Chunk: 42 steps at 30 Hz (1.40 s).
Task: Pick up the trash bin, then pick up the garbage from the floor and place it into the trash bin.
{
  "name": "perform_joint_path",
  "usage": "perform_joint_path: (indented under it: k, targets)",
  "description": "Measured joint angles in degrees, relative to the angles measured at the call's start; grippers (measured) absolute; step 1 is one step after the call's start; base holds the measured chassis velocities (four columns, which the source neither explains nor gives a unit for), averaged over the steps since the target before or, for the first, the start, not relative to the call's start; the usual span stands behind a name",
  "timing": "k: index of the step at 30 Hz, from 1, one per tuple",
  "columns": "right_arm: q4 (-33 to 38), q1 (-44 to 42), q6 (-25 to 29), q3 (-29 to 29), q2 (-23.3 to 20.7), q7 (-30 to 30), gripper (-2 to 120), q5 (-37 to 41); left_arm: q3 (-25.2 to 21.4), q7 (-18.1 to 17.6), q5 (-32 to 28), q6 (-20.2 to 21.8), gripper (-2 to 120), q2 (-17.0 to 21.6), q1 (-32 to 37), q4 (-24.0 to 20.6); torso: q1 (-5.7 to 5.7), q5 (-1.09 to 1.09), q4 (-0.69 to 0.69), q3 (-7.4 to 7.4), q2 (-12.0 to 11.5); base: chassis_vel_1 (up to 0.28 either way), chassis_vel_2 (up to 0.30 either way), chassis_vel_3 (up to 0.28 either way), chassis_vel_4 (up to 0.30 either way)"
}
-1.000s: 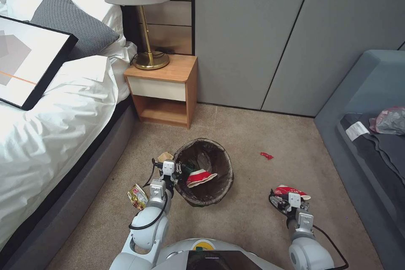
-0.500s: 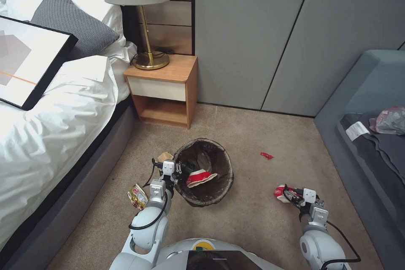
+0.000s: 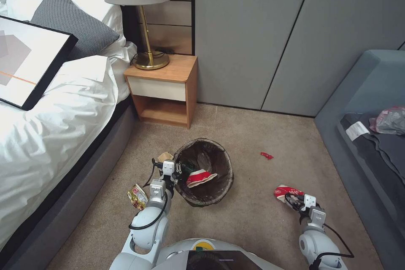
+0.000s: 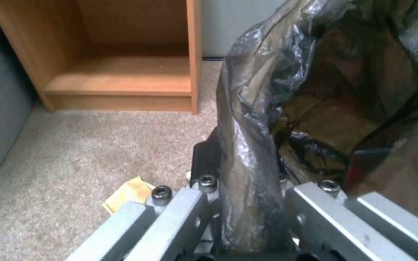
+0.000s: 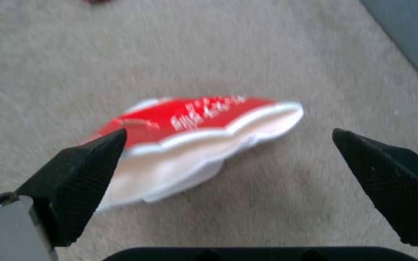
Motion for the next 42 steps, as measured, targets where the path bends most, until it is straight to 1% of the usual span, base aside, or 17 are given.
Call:
perform_joint_path:
  k: [8, 14, 19, 24, 25, 26, 28, 29, 32, 33, 35, 36, 37, 38, 39, 40, 42]
  targets:
    - [-4.5, 0.9, 1.2, 0.0, 0.8, -0.5, 100, 1.2, 0.0, 0.0, 0.0, 0.0, 0, 0.0, 0.0, 0.0, 0.00, -0.01, 0.00, 0.00, 0.0, 0.000, 0.000, 0.000, 0.000]
    - [-5.4, 1.0, 2.7, -0.6, 1.2, -2.4, 100, 3.6, 0.0, 0.0, 0.0, 0.0, 0, 0.0, 0.0, 0.0, 0.00, -0.01, 0.00, 0.00, 0.0, 0.000, 0.000, 0.000, 0.000]
    - [-4.6, 1.5, 0.9, -1.3, 1.8, -3.4, 99, 9.1, 0.0, 0.0, 0.0, 0.0, 0, 0.0, 0.0, 0.0, 0.00, -0.01, 0.01, 0.00, 0.0, 0.000, 0.000, 0.000, 0.000]
    - [-4.3, 1.7, 0.0, -1.6, 2.2, -3.7, 97, 11.2, 0.0, 0.0, 0.0, 0.0, 0, 0.0, 0.0, 0.0, 0.00, -0.01, 0.01, 0.00, 0.0, 0.000, 0.000, 0.000, 0.000]
    - [-4.3, 1.7, 0.0, -1.6, 2.2, -3.8, 85, 11.5, 0.0, 0.0, 0.0, 0.0, 0, 0.0, 0.0, 0.0, 0.00, -0.01, 0.01, 0.00, 0.0, 0.000, 0.000, 0.000, 0.000]
    - [-4.3, 1.7, 0.0, -1.6, 2.2, -3.8, 85, 11.5, 0.0, 0.0, 0.0, 0.0, 0, 0.0, 0.0, 0.0, 0.00, -0.01, 0.01, 0.00, 0.0, 0.000, 0.000, 0.000, 0.000]
    - [-4.2, 1.8, 0.0, -1.9, 2.4, -4.1, 75, 12.3, 0.0, 0.0, 0.0, 0.0, 0, 0.0, 0.0, 0.0, 0.00, 0.00, 0.01, 0.00, 0.0, 0.000, 0.000, 0.000, 0.000]
    - [-4.2, 1.8, 0.0, -1.9, 2.4, -4.1, 75, 12.3, 0.0, 0.0, 0.0, 0.0, 0, 0.0, 0.0, 0.0, 0.00, 0.00, 0.01, 0.00, 0.0, 0.000, 0.000, 0.000, 0.000]
    - [-4.2, 2.0, 1.9, -2.3, 2.8, -6.2, 56, 12.3, 0.0, 0.0, 0.0, 0.0, 0, 0.0, 0.0, 0.0, 0.00, 0.01, 0.01, 0.00, 0.0, 0.000, 0.000, 0.000, 0.000]
    - [-4.2, 2.0, 1.9, -2.3, 2.8, -6.2, 56, 12.3, 0.0, 0.0, 0.0, 0.0, 0, 0.0, 0.0, 0.0, 0.00, 0.01, 0.01, 0.00, 0.0, 0.000, 0.000, 0.000, 0.000]
    - [-4.3, 2.0, 2.7, -2.3, 2.8, -6.5, 47, 11.6, 0.0, 0.0, 0.0, 0.0, 0, 0.0, 0.0, 0.0, 0.00, -0.01, 0.01, 0.00, 0.0, 0.000, 0.000, 0.000, 0.000]
    - [-4.3, 2.0, 2.7, -2.3, 2.8, -6.5, 47, 11.6, 0.0, 0.0, 0.0, 0.0, 0, 0.0, 0.0, 0.0, 0.00, -0.01, 0.01, 0.00, 0.0, 0.000, 0.000, 0.000, 0.000]
    - [-4.4, 2.0, 3.5, -2.3, 2.7, -6.9, 41, 10.9, 0.0, 0.0, 0.0, 0.0, 0, 0.0, 0.0, 0.0, 0.00, 0.00, 0.00, 0.00, 0.0, 0.000, 0.000, 0.000, 0.000]
    - [-4.4, 2.0, 3.5, -2.3, 2.7, -6.9, 41, 10.9, 0.0, 0.0, 0.0, 0.0, 0, 0.0, 0.0, 0.0, 0.00, 0.00, 0.00, 0.00, 0.0, 0.000, 0.000, 0.000, 0.000]
    - [-4.4, 2.0, 5.6, -2.2, 2.4, -7.9, 28, 8.9, 0.0, 0.0, 0.0, 0.0, 0, 0.0, 0.0, 0.0, 0.00, -0.01, 0.00, 0.00, 0.0, 0.000, 0.000, 0.000, 0.000]
    - [-4.4, 2.0, 6.4, -2.1, 2.4, -8.1, 22, 8.3, 0.0, 0.0, 0.0, 0.0, 0, 0.0, 0.0, 0.0, 0.00, -0.01, 0.00, 0.00, 0.0, 0.000, 0.000, 0.000, 0.000]
    - [-4.6, 2.1, 7.1, -2.2, 2.3, -8.3, 18, 7.6, 0.0, 0.0, 0.0, 0.0, 0, 0.0, 0.0, 0.0, 0.00, -0.01, 0.00, 0.00, 0.0, 0.000, 0.000, 0.000, 0.000]
